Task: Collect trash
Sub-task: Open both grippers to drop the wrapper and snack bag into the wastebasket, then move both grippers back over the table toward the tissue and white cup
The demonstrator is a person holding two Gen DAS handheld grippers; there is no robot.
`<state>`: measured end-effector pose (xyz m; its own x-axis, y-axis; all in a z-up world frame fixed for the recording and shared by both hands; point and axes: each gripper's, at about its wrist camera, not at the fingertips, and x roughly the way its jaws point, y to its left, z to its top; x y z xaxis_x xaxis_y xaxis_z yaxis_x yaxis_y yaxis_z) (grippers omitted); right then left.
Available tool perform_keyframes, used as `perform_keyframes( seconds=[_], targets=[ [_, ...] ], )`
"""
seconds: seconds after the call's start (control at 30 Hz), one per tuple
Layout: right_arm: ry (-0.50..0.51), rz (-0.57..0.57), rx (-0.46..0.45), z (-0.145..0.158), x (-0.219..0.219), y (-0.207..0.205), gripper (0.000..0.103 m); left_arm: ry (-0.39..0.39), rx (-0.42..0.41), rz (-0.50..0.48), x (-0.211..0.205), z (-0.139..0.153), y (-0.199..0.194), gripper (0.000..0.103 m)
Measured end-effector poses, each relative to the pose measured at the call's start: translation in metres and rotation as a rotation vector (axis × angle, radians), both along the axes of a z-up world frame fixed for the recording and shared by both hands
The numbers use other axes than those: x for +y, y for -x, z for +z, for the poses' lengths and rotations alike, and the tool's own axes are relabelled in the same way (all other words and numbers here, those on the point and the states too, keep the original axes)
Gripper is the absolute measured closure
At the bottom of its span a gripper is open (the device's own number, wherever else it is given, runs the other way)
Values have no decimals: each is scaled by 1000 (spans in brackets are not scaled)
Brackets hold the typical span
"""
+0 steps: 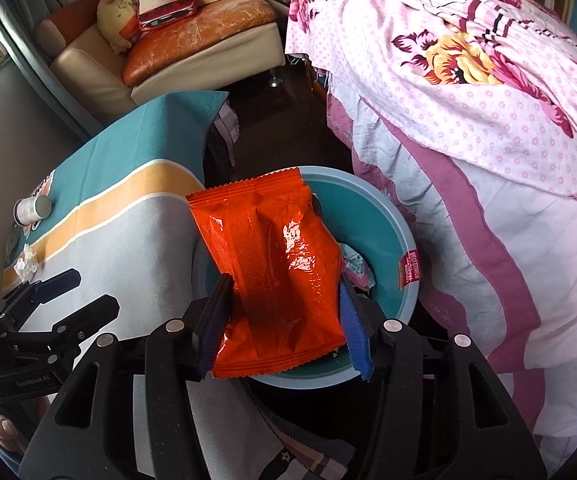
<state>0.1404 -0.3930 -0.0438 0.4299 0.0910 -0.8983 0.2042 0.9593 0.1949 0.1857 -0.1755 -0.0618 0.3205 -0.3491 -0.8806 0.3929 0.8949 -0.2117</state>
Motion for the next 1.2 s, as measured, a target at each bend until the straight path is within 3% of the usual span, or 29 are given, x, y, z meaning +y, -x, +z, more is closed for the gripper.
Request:
perform_keyframes(
  seconds=[0.13,0.2,0.37,0.77,1.2],
  targets=[
    [14,7,11,1,8,-2,42,10,6,16,13,0,-2,12],
    [23,8,17,2,12,-3,31,14,5,23,17,1,-2,12],
    [47,16,31,5,22,-3,27,32,11,40,29,2,-1,12],
    [82,89,43,20,68,-9,26,53,-4,94,74,11,5,10],
    [112,290,41,33,181,-36,26,50,-24,264,184,10,11,8]
  ],
)
